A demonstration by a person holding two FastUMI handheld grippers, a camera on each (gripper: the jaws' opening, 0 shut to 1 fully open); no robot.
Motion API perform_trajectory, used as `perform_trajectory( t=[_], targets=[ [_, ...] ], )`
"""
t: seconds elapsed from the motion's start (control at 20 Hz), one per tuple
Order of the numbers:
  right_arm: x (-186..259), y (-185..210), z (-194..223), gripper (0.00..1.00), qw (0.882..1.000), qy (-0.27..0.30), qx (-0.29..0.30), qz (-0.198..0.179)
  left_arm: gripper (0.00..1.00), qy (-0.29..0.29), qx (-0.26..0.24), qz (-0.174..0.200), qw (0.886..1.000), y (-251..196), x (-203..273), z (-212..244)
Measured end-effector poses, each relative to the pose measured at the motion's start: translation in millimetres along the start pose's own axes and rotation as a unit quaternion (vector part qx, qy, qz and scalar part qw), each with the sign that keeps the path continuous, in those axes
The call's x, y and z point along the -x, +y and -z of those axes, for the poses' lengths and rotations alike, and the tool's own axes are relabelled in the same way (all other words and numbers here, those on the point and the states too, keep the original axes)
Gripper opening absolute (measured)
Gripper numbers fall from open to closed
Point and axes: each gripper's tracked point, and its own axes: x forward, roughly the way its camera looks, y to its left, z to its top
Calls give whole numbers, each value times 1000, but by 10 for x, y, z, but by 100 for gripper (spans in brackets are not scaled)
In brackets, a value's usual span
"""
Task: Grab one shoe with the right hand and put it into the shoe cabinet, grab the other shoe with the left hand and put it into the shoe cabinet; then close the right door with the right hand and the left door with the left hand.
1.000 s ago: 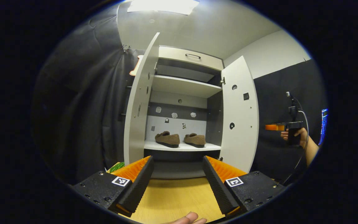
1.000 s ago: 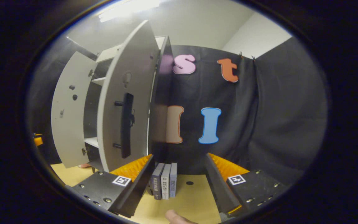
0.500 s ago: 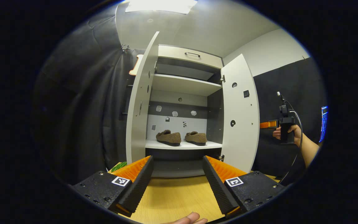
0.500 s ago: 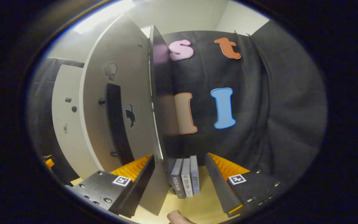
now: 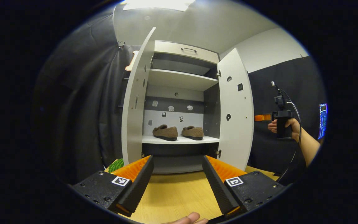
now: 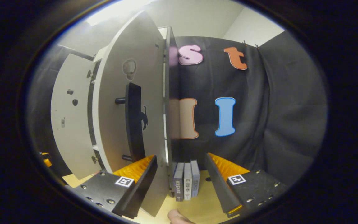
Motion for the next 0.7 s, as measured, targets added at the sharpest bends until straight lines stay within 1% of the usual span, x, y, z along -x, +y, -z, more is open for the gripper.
perform_trajectory(
  t=[0.1, 0.2, 0.35, 0.45, 0.5, 0.55, 0.7],
  targets=[
    [-23, 223, 16, 94, 1000, -1, 1, -10, 96, -2, -1, 0, 1000, -15, 14, -5],
    [-59, 352, -1, 94, 1000, -8, 11, -18, 96, -6, -7, -5, 1000, 15, 41, -10],
    [-97, 331, 9, 94, 1000, -9, -9, 0, 96, -15, -13, -17, 1000, 94, 110, -71],
    [-110, 319, -23, 94, 1000, -13, -20, 9, 96, -26, -19, -36, 999, 207, 146, -118],
    [-106, 326, -52, 90, 999, -21, -18, 16, 96, -32, -21, -45, 998, 252, 157, -141],
    [-113, 372, -76, 93, 999, -31, -13, 20, 96, -34, -23, -52, 998, 284, 172, -163],
    [-167, 628, -67, 94, 999, -38, -7, 15, 96, -42, -22, -61, 997, 322, 190, -199]
  ],
)
